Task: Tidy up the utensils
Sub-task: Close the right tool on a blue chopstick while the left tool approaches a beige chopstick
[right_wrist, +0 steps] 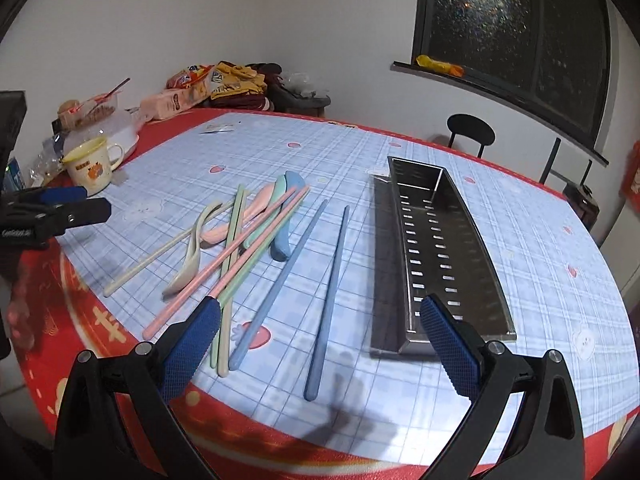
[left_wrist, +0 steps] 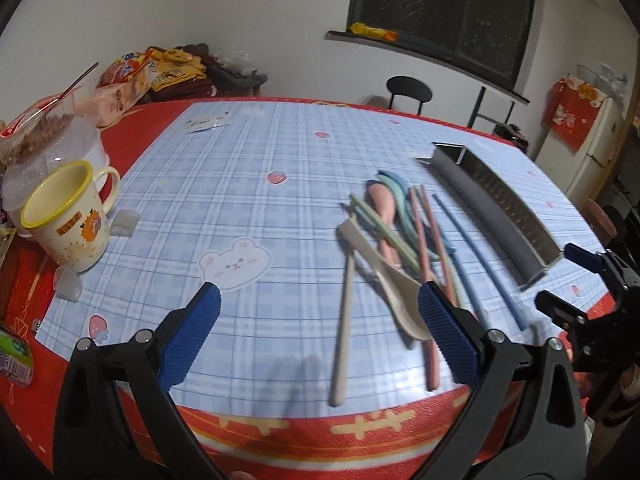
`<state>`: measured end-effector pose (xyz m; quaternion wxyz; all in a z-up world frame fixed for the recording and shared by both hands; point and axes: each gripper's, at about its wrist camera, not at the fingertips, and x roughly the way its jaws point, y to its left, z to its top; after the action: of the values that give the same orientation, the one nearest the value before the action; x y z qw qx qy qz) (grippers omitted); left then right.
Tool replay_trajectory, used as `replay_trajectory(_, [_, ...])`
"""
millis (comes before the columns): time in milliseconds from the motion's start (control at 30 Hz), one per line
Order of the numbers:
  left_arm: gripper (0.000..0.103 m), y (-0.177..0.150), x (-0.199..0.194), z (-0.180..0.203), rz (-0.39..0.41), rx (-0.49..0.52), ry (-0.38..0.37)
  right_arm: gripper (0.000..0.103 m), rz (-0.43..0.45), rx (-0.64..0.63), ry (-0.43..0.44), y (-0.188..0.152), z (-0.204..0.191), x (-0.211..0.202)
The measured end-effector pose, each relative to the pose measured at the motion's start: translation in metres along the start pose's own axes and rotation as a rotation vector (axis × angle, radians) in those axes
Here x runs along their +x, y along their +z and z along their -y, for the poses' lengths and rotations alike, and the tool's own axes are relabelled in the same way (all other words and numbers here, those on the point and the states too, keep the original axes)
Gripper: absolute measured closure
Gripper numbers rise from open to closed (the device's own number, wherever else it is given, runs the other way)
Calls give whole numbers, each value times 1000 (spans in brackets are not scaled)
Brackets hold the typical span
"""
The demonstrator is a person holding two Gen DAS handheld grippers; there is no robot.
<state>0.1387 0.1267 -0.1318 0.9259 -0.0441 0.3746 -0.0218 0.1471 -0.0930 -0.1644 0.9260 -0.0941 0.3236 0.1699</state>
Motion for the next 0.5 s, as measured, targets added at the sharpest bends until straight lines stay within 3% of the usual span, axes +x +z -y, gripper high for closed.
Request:
replay_trajectory(200, [6, 1, 14, -8, -20, -37, -4, 6, -32, -12, 30, 1, -2, 15])
replay_trajectory(367, [6, 4, 24, -17, -34, -90, -13, 25, -59, 25, 86, 5, 1, 28])
replay_trajectory(500, [6, 8, 24, -13, 4, -38, 0, 32, -79, 65, 97, 7, 7, 39])
